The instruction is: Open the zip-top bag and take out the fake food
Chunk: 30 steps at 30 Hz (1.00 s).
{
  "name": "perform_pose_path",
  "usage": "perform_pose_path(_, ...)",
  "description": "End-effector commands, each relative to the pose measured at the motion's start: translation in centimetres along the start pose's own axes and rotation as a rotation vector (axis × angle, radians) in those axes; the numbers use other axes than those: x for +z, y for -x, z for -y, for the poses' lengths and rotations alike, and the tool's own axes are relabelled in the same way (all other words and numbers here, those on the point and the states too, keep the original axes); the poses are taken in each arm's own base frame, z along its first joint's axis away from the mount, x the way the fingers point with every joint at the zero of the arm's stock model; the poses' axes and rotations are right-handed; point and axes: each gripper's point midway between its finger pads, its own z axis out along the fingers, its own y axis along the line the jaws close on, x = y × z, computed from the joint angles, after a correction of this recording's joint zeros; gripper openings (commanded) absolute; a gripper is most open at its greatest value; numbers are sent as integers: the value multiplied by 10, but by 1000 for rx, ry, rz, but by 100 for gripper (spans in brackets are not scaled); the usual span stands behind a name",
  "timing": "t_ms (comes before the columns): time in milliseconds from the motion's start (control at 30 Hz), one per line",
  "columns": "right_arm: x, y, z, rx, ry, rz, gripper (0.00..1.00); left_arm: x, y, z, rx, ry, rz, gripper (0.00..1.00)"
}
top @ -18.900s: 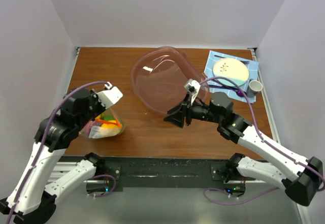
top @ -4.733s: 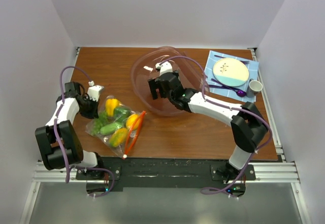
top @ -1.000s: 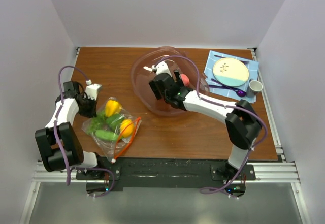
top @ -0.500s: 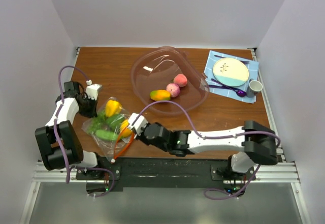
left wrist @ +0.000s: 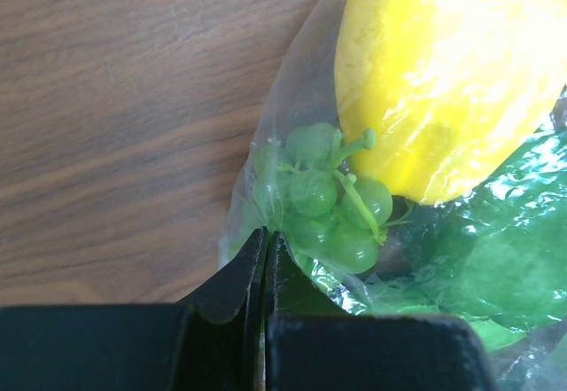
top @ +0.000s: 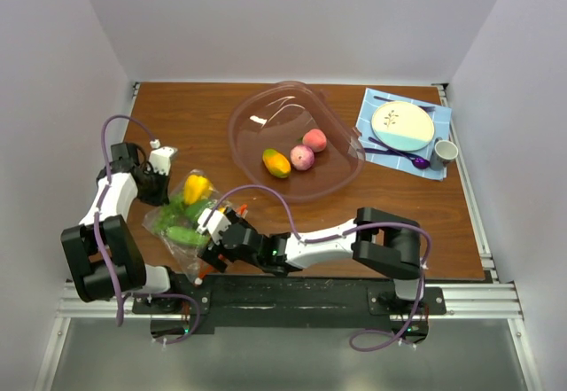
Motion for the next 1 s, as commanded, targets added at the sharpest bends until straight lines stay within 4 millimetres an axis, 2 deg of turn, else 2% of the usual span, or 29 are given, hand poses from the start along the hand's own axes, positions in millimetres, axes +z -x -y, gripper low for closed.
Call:
perform_pose_path(0, 7, 57, 21, 35, -133, 158, 99, -3, -1, 0, 15, 2, 24, 0)
perform_pose_path(100, 11, 58, 33, 9, -211, 150, 99, -3, -1, 1, 21, 0, 24, 0)
perform_pose_path(133, 16, 51, 38, -9, -236, 130, 99, -2, -2, 1, 25, -1, 22, 0)
perform_pose_path(200, 19, 52, 45, -14, -271, 123, 99, -2, -2, 2, 26, -9, 21, 0)
perform_pose_path(233, 24, 44, 52, -16, -285, 96, 99, -2, -2, 2, 27, -11, 22, 0)
perform_pose_path(333, 31, 39, 64, 7, -294, 81, 99, -1, -3, 2, 36, -9, 20, 0)
perform_pose_path(433, 41, 27, 72, 16, -301, 39, 99, -1, -4, 2, 40, -11, 18, 0)
perform_pose_path(467, 46, 17, 74, 14, -305, 15, 99, -1, -4, 2, 40, -10, 16, 0)
perform_pose_path(600, 50, -9, 75, 33, -284, -37, 98, -1, -4, 1, 48, -8, 17, 0)
perform_pose_path(667, 49, -11, 73, 53, -266, -28, 94, -1, -4, 0, 52, -3, 17, 0)
perform_pose_path(767, 41, -10, 69, 81, -240, -13, 79, 0, -4, -1, 47, -5, 13, 0)
perform_pose_path(800, 32, -8, 70, 85, -235, 0, 72, 1, -3, -1, 47, -5, 13, 0)
perform_pose_path(833, 26, 3, 69, 102, -218, 42, 68, 0, -2, -1, 47, -3, 15, 0)
perform_pose_path(900, 13, 3, 69, 110, -200, 56, 58, 0, -3, -2, 48, 0, 13, 0)
perform_pose_path(933, 0, 23, 68, 122, -183, 96, 55, 0, -2, -3, 46, 2, 15, 0)
perform_pose_path(967, -7, 27, 67, 122, -172, 102, 52, 1, -2, -3, 49, 2, 13, 0)
